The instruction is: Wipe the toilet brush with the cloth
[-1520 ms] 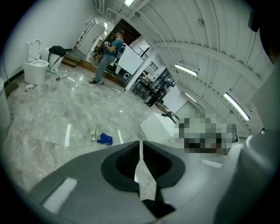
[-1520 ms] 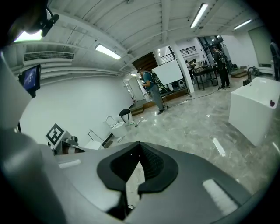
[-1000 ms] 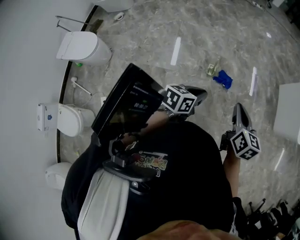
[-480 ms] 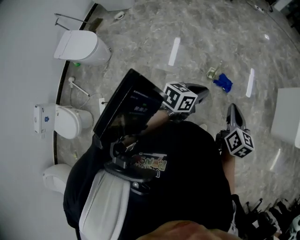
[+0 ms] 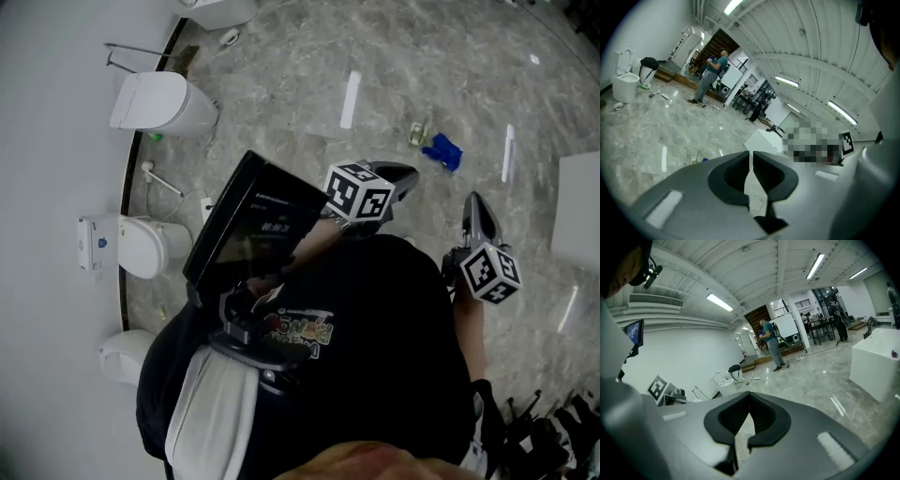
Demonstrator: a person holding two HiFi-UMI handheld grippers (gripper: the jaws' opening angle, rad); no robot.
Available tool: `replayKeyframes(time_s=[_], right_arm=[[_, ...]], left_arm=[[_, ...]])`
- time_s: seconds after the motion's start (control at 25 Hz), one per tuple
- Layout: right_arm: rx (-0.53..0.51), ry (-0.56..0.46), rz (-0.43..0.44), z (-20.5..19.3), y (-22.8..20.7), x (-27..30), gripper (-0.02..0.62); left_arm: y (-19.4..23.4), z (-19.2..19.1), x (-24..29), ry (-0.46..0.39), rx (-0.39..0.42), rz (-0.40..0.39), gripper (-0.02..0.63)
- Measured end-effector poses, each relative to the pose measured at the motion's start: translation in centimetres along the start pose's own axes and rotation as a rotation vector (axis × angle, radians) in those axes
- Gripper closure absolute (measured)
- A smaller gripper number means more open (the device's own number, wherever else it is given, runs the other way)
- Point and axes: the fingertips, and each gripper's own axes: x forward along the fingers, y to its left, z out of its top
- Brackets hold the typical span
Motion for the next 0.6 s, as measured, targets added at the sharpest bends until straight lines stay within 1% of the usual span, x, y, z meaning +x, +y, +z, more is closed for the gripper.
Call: replayKeyframes(time_s=[0.16,0.36,0.44,0.6], right_arm=[[0.006,0.000,0.016,1.6,0.1,-0.6,0.594],[0.035,-0.003,0.034,2.0,0.3,0.0,0.594],[0.032,0.000,0.043,2.0,0.3,0.3,0.594],[0.010,0.001,0.053,2.0,0.4,0.8,0.594]], left_arm=[[-1.1,1.3,0.0,0.001,0.006,0.013,0.572],[-0.1,3.1,-0.6,-0.022,0.010,0.041,0.572],[-0.1,3.1,-0.7,-0.026,0.013,0.053,0.572],[0.4,2.2,-0.6,-0.024,-0.023,0.061,0.572]])
